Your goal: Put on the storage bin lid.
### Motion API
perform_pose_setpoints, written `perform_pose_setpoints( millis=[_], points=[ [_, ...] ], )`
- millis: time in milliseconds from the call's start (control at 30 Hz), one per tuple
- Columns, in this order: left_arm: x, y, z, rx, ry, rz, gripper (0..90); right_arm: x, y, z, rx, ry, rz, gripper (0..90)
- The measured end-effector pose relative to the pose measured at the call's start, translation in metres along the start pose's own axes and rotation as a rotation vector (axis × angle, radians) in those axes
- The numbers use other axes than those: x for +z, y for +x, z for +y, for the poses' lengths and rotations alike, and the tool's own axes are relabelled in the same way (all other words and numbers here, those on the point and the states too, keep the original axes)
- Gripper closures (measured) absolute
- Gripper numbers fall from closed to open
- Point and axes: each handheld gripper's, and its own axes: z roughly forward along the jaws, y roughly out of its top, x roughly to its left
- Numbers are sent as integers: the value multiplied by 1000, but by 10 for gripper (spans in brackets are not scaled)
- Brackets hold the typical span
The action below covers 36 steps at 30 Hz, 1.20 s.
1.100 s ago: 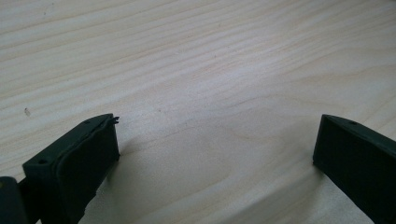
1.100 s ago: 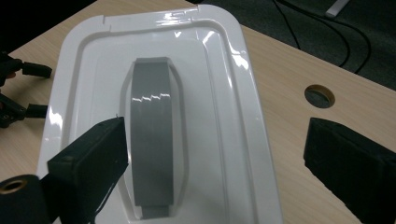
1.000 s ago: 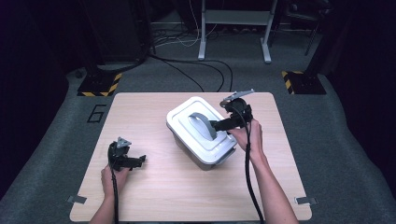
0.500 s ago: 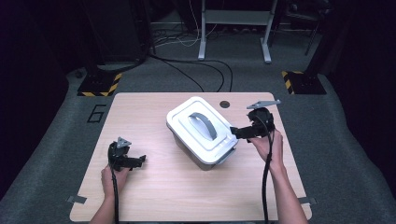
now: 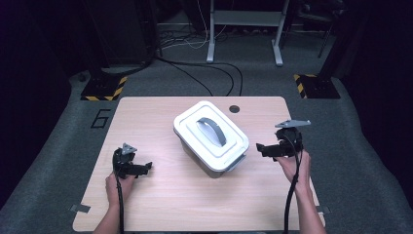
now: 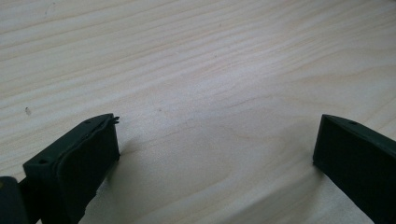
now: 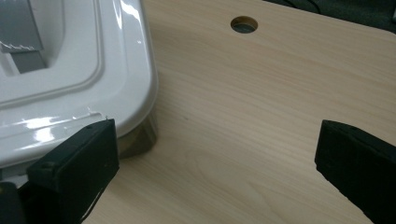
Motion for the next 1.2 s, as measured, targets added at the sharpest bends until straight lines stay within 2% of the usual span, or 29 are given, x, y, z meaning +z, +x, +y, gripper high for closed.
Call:
perform_pose_setpoints(
  millis=[33,267,600,667,733,867,933,1033,1100,1133,1200],
  points=[
    [0,0,0,0,0,0,0,1,-2,-5,17,-4,2,0],
    [0,0,0,0,0,0,0,12,-17,-38,58,25,-29,0],
    [0,0,0,-1,-1,0,0,41,-28,-84,88,72,-76,0],
    [0,0,0,-1,-1,0,0,47,-30,-95,107,83,-73,0],
    [0,0,0,-4,-3,1,0,53,-35,-106,140,102,-95,0],
    [0,0,1,1,11,0,0,54,-44,-121,187,74,-125,0],
    [0,0,1,-9,2,2,0,55,-46,-126,200,79,-134,0],
    [0,0,1,-7,3,2,0,57,-47,-130,181,66,-131,0],
    [0,0,1,-8,2,2,0,57,-45,-136,142,28,-141,0],
    [0,0,1,1,8,1,0,58,-43,-137,116,28,-155,0],
    [0,0,0,-4,3,2,0,60,-41,-136,86,37,-148,0]
  ],
)
